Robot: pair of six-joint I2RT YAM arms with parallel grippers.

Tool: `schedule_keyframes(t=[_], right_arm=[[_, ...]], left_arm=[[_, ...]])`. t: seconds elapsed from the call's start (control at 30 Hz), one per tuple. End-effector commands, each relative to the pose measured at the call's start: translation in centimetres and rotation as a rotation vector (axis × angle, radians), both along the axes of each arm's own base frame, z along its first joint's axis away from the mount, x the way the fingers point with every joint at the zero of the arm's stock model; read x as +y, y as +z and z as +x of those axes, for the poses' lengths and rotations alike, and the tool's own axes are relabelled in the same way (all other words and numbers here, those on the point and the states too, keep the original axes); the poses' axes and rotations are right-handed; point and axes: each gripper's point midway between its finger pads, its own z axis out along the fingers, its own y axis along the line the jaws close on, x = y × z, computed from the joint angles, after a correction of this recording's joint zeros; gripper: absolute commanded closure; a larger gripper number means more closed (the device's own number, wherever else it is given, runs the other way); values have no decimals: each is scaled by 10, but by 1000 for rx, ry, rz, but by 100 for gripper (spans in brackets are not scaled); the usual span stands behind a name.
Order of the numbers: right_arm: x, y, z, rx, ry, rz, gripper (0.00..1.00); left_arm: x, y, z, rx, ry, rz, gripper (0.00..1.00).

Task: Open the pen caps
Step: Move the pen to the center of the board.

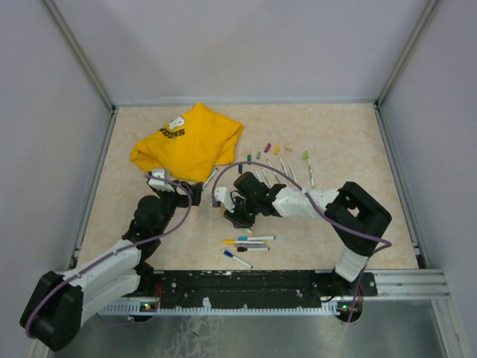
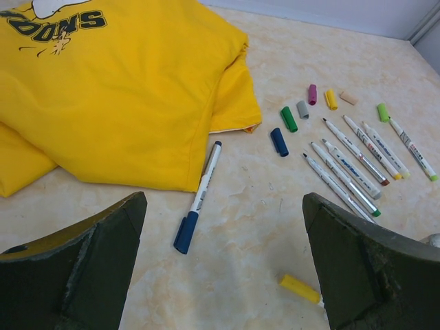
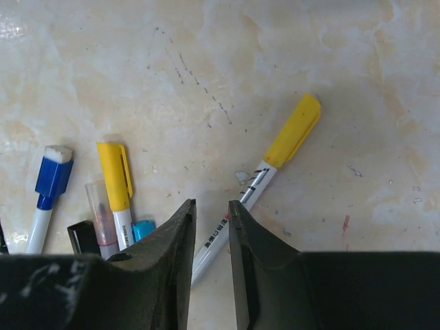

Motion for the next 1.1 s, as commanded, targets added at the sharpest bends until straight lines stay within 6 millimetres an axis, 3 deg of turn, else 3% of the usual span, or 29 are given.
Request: schedule_keyframes(t=[0.0,0.67,1.07], right_arm=[[8,1,15,-44,-45,-24,75],[-3,0,33,-134,-87,-90,80],[-8,2,46,-187,-143,-114,95]], left_arm=[[4,8,2,-36,22,-14,0],[7,8,0,-45,28,-19,0],[8,7,-1,-44,30,-20,0]])
